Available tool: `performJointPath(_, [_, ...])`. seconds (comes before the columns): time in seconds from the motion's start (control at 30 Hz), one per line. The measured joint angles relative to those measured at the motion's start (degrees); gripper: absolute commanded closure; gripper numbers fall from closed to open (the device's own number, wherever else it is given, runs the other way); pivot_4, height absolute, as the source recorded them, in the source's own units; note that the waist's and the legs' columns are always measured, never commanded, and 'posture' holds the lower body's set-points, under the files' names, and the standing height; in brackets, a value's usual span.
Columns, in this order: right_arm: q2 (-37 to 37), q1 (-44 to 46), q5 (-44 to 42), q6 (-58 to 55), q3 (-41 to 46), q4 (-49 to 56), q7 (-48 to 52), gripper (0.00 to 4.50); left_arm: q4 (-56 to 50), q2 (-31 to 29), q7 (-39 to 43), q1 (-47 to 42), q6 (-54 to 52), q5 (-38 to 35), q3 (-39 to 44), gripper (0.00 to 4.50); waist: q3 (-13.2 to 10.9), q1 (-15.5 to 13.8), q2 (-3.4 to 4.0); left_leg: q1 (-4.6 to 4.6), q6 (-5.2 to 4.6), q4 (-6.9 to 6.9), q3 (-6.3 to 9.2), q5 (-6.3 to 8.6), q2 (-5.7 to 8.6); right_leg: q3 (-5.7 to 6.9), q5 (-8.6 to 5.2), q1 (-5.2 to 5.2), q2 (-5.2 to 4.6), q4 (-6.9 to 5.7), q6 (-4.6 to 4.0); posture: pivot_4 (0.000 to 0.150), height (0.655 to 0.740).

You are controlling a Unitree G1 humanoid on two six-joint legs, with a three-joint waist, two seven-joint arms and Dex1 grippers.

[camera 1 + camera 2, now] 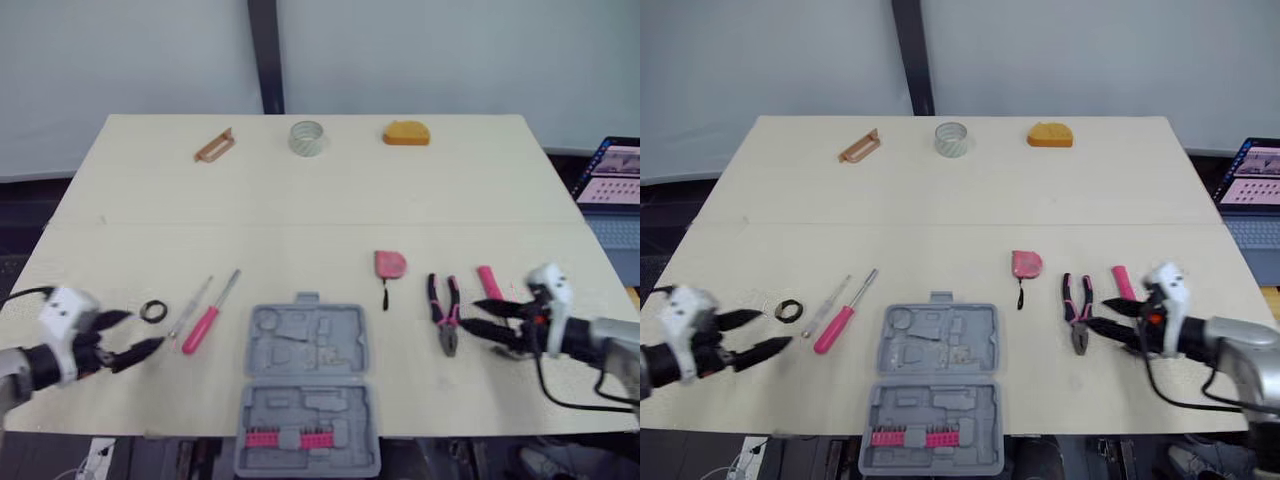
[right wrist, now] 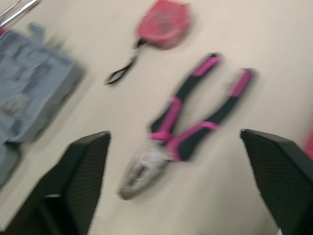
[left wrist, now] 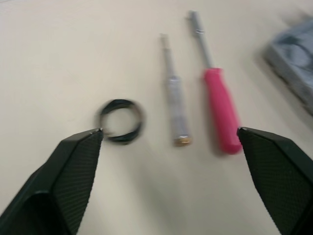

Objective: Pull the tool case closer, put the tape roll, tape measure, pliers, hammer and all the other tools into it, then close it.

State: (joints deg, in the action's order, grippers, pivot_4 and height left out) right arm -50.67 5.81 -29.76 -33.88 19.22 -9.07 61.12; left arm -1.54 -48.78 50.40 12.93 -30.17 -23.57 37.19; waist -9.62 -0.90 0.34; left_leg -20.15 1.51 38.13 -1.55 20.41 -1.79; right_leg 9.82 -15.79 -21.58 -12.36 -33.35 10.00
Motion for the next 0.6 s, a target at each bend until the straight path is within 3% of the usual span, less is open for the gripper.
performJointPath(0.33, [-1.01, 9.75, 6.82, 20.18, 4.67, -31.70, -4.85, 0.04, 21.78, 0.98, -9.72, -3.51, 13.73, 1.72, 9.96, 0.00, -0.01, 1.36, 0.00, 0.04, 0.00, -0.10, -0.05, 0.00, -0.02, 0.00, 0.00, -0.01, -0.01, 0.02, 0.00, 0.150, 0.7400])
performJointPath(0.6, [-1.01, 12.01, 8.36, 25.30, 4.74, -39.13, -4.47, 0.04, 26.63, 1.73, -11.83, -3.58, 20.53, 3.38, 8.95, 0.00, -0.01, 1.59, 0.00, 0.05, 0.01, -0.10, -0.05, 0.00, -0.03, 0.00, 0.00, 0.00, 0.00, 0.02, 0.00, 0.150, 0.7400])
